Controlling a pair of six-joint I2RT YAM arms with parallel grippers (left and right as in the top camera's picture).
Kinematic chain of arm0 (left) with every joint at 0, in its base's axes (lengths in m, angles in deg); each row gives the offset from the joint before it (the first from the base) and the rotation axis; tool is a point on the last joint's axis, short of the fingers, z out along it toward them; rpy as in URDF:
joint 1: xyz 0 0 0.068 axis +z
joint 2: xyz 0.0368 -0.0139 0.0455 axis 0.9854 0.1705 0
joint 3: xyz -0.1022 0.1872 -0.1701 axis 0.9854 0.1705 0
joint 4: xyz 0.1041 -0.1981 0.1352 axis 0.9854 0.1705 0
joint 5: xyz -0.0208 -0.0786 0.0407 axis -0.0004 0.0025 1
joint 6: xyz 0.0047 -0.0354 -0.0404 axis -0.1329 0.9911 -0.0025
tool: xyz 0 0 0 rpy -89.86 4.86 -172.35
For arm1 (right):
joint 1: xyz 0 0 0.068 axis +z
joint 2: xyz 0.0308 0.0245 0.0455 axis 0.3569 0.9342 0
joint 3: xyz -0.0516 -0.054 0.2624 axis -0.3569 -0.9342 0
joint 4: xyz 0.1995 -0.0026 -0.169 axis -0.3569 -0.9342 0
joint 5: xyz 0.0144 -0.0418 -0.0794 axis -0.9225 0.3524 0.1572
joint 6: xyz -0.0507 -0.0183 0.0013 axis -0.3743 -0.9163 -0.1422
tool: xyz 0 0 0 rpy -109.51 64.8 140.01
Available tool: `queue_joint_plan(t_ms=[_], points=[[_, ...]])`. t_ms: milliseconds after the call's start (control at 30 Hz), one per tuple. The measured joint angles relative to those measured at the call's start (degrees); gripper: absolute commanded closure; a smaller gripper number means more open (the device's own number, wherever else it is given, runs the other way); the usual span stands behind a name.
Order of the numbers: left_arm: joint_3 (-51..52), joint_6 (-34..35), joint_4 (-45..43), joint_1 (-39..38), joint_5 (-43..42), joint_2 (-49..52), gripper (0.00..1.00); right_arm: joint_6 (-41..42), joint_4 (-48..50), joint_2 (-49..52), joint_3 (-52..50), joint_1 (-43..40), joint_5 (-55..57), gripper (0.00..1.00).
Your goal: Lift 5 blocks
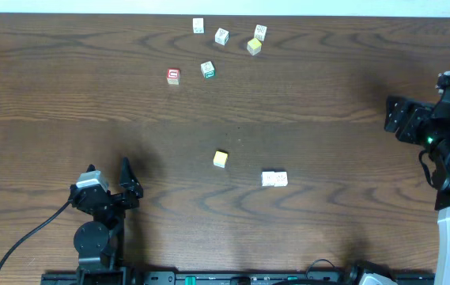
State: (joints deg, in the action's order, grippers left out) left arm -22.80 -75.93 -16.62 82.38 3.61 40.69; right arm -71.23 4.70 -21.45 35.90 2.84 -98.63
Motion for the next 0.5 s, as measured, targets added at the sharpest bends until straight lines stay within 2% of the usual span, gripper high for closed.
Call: queue_joint_plan(t_ms=[233,500], points=[[0.0,0.0,0.0,0.0,0.0,0.0,0.24,-0.8,-5.9,-1.1,0.0,0.0,2.6,0.19],[0.0,0.0,0.0,0.0,0.0,0.0,0.24,2.4,-11.8,-11.8,-0.1,0.1,15.1,0.15]])
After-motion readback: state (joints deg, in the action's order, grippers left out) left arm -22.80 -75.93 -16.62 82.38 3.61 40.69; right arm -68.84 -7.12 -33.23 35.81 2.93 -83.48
